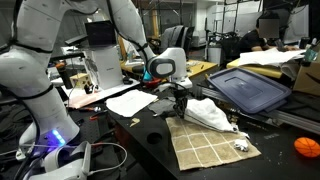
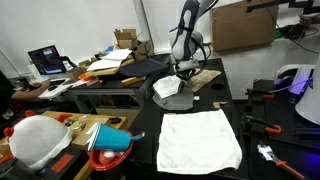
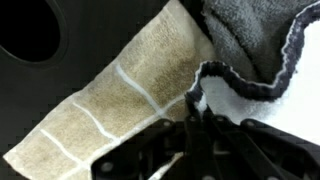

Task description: Pile all the towels

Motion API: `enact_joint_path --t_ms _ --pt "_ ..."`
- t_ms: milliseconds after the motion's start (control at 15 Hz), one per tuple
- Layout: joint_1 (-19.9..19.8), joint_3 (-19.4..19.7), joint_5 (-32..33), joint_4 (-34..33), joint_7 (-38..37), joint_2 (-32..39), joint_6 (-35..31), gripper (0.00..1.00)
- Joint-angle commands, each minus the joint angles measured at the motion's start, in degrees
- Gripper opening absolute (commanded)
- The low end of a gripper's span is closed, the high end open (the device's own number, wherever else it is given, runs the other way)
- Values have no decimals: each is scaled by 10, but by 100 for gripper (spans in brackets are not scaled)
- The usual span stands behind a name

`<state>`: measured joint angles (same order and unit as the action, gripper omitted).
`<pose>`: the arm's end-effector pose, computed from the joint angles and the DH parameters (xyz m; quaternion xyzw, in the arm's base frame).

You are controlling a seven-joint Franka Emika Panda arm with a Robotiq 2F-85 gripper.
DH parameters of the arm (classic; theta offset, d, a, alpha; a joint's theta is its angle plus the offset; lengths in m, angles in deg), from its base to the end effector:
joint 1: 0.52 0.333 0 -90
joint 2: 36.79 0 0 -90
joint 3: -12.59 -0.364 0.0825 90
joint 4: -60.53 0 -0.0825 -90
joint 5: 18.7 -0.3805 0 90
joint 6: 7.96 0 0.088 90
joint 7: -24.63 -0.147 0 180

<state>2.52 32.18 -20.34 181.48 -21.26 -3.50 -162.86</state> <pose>0.5786 -0.1733 0.1585 0.8596 -0.5032 0.0436 0.0770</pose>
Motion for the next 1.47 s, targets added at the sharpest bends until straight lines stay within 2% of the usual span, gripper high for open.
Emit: enact_joint_path --t_ms 0,200,400,800,1400 --pt "17 2 21 81 26 -113 4 2" --pt "31 5 56 113 27 -191 27 2" --pt "25 -14 98 129 22 -253 55 2" --pt "1 -89 117 146 18 -329 121 2" --pt "12 -203 100 188 33 -380 165 2"
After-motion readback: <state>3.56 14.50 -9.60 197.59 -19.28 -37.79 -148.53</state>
